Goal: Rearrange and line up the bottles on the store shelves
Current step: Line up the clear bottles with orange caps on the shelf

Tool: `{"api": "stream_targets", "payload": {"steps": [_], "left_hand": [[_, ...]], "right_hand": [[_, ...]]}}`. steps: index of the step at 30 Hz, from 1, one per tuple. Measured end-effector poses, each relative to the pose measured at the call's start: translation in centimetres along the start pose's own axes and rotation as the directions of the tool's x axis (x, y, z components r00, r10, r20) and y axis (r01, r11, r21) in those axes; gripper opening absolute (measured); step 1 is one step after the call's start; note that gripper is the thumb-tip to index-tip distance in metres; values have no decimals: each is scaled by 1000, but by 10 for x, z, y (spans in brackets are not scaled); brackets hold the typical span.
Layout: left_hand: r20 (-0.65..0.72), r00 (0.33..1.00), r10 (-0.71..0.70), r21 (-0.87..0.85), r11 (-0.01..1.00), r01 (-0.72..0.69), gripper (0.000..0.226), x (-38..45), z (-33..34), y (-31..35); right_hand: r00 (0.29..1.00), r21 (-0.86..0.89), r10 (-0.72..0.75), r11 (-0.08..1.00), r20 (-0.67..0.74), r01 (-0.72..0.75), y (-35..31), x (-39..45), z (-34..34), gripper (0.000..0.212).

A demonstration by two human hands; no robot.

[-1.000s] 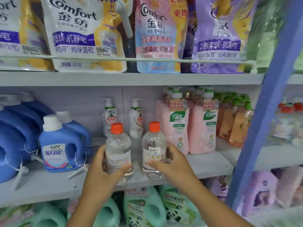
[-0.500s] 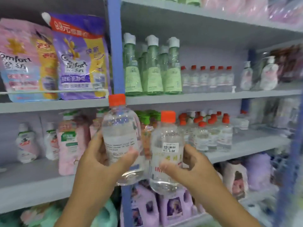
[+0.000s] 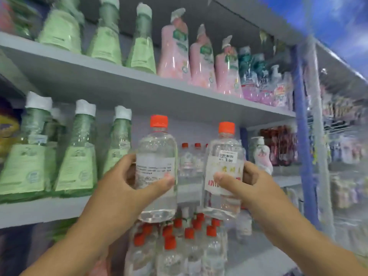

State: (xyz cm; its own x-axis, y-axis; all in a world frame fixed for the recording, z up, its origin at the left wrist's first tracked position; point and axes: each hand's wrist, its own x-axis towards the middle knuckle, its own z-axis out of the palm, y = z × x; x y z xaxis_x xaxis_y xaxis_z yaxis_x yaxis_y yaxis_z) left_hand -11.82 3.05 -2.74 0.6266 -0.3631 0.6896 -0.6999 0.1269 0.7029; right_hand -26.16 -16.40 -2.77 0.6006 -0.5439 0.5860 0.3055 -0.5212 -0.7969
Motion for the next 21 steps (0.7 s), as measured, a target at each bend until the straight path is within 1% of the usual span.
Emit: {"api": "stream_targets", "payload": {"steps": [3, 5, 7, 10, 14, 15, 17, 18, 20, 21], "left_hand": [[13, 1000, -8, 112, 994, 7, 51, 48, 27, -4], [-3, 999, -41, 175, 984, 40, 50, 75, 41, -6], [-38, 996, -82, 234, 968, 89, 52, 97, 53, -8], [-79, 985, -155, 305, 937, 172, 57, 119, 67, -16], [-136, 948, -289, 375, 870, 319, 50, 136, 83, -36], [-150, 933, -328, 383, 850, 361, 52, 141, 86, -42], [-169, 918, -360, 419, 817, 397, 60, 151, 93, -53], [-170, 917, -360, 445, 802, 397, 64, 156, 97, -57], [-177, 913, -367, 507, 761, 404, 68, 166, 103, -63], [-176, 908, -379, 542, 733, 411, 69, 170, 106, -65]], "right_hand": [[997, -83, -70, 994, 23, 71, 5, 52, -25, 56], [995, -133, -89, 987, 45, 95, 11, 87, -38, 45], [995, -137, -80, 987, 52, 87, 22, 123, -46, 43], [994, -93, -21, 995, 107, 31, 50, 174, -46, 45], [970, -82, 26, 997, 240, -7, 95, 227, -34, 46], [957, -80, 33, 997, 287, -11, 105, 239, -30, 43], [922, -63, 37, 998, 386, -14, 118, 257, -23, 36], [901, -53, 38, 998, 432, -16, 124, 265, -20, 40], [861, -74, 45, 997, 507, -8, 133, 278, -11, 65], [843, -104, 51, 995, 535, 5, 137, 283, -5, 75]]}}
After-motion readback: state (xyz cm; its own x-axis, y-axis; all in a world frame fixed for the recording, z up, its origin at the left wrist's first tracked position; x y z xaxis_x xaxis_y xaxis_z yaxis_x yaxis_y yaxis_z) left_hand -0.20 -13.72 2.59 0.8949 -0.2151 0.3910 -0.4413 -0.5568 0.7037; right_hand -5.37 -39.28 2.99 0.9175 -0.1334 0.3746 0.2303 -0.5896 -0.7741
